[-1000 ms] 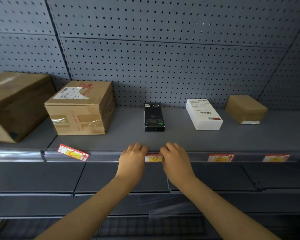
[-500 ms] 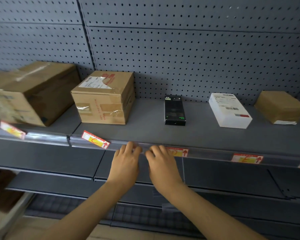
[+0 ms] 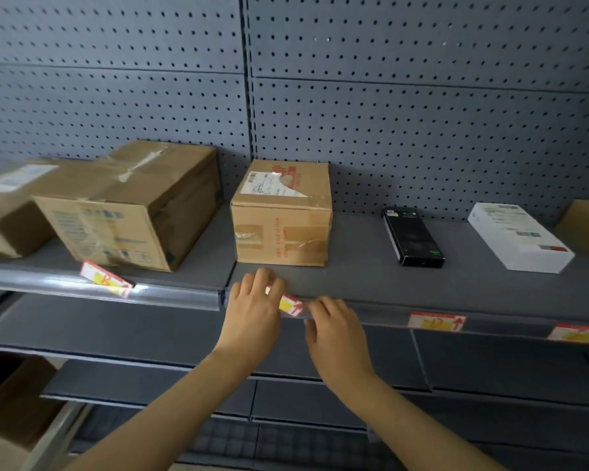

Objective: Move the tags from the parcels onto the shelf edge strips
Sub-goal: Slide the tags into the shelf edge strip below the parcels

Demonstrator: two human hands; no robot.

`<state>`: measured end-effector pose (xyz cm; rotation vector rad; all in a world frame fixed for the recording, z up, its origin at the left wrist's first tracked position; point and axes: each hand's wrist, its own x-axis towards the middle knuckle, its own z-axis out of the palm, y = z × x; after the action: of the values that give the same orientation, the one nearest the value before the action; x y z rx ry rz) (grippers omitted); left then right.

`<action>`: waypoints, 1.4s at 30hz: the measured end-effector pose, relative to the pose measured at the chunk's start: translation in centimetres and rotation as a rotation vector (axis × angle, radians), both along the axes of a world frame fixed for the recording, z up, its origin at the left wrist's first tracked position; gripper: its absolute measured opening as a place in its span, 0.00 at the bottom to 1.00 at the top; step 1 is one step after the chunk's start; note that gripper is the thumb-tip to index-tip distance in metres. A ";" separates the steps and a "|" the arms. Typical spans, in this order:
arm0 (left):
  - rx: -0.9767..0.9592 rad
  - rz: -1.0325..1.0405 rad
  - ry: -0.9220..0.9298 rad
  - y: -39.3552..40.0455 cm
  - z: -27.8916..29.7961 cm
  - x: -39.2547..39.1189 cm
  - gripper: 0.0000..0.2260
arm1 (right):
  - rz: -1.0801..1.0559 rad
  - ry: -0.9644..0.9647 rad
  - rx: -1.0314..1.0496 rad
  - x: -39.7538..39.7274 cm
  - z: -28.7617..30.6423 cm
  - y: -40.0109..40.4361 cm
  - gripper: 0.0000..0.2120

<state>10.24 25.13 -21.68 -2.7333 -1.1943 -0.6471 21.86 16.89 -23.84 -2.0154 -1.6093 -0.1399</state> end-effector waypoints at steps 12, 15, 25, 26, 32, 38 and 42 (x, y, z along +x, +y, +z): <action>-0.143 -0.240 -0.115 4.0 -1.1 -4.3 0.08 | -0.171 -0.022 -0.059 -2.6 0.1 3.1 0.07; -0.161 -0.225 -0.127 4.0 -1.7 -4.1 0.08 | -0.176 -0.081 -0.113 -2.4 -0.1 3.5 0.13; -0.125 -0.113 -0.043 3.3 -1.1 -3.6 0.11 | -0.118 -0.123 -0.100 -1.6 -0.8 3.2 0.13; -0.134 -0.109 -0.035 3.3 -1.2 -3.5 0.10 | -0.106 -0.113 -0.099 -1.5 -0.7 3.1 0.13; -0.114 -0.050 0.018 3.2 -1.4 -3.4 0.13 | -0.045 -0.083 -0.112 -1.1 -0.2 3.4 0.12; -0.060 -0.025 0.080 3.0 -1.6 -3.7 0.17 | -0.031 -0.121 -0.139 -1.0 -0.3 3.1 0.14; -0.083 -0.055 0.073 2.9 -1.8 -3.7 0.16 | -0.009 -0.184 -0.197 -1.2 -0.2 3.0 0.16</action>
<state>6.52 28.05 -23.48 -2.8405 -1.1598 -0.5096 20.65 19.87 -24.07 -2.2141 -1.7880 -0.1811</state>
